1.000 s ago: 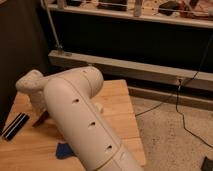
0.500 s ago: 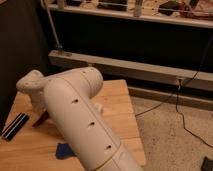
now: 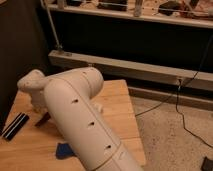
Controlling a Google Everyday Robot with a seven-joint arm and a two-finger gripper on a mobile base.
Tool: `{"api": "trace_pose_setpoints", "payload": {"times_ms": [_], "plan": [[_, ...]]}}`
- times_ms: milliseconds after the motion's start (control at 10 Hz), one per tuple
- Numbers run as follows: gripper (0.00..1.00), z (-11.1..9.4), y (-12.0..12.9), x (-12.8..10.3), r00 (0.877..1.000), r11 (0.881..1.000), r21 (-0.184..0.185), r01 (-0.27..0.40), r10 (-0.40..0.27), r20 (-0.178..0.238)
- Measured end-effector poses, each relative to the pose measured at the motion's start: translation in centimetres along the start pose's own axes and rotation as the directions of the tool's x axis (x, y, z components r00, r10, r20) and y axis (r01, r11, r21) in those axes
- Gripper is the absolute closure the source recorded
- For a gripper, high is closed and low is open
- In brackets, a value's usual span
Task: Place the pepper in the ceramic cup
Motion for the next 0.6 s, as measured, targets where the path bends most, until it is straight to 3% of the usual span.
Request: {"api": "trace_pose_setpoints", "payload": {"times_ms": [600], "plan": [[0.56, 0.02, 0.00, 0.07, 1.000, 1.000, 0.001, 0.011, -0.011, -0.005]]}}
